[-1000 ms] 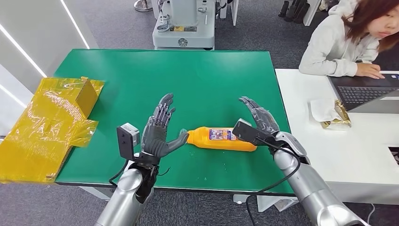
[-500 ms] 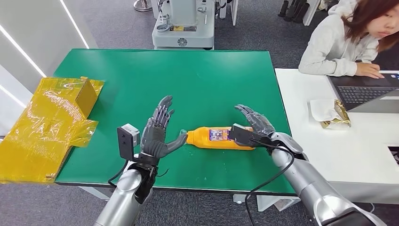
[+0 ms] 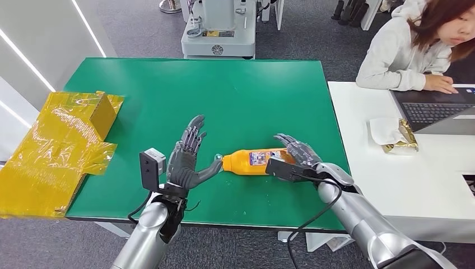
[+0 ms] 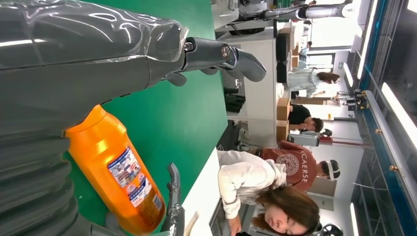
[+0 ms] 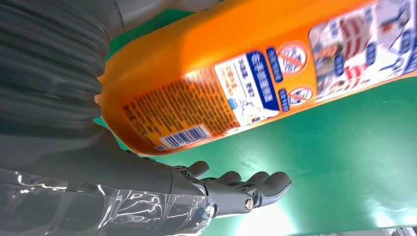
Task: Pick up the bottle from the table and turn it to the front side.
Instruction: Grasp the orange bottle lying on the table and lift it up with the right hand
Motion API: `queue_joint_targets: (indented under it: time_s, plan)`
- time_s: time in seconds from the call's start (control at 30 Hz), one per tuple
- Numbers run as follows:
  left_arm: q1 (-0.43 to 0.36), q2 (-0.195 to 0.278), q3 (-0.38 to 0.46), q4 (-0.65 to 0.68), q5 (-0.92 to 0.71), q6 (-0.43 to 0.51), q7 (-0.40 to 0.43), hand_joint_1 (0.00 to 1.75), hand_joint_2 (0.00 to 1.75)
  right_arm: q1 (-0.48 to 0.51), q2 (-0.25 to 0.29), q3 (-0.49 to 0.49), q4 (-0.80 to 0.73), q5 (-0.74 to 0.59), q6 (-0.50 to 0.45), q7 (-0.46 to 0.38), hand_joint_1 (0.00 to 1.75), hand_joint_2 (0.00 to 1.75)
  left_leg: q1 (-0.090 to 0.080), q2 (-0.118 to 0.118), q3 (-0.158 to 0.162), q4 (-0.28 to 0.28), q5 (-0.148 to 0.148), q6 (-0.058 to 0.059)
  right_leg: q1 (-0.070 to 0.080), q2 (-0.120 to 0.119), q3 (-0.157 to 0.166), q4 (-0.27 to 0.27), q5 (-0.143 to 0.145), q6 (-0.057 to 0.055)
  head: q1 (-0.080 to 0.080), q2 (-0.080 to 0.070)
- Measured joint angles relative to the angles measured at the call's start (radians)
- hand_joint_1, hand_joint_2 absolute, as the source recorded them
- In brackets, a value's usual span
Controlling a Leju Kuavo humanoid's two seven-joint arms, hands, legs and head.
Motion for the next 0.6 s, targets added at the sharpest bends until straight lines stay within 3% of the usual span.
queue_joint_targets:
  time_s: [0.6]
  plan:
    - [0.002, 0.009, -0.006, 0.006, 0.057, -0.002, 0.002, 0.00, 1.75, -0.107, 0.056, 0.107, 0.078, 0.014, 0.121, 0.033, 0.00, 1.75, 0.000, 0.000, -0.001, 0.000, 0.001, -0.001, 0.000, 0.000, -0.001, 0.000, 0.001, -0.001, 0.000, 0.000]
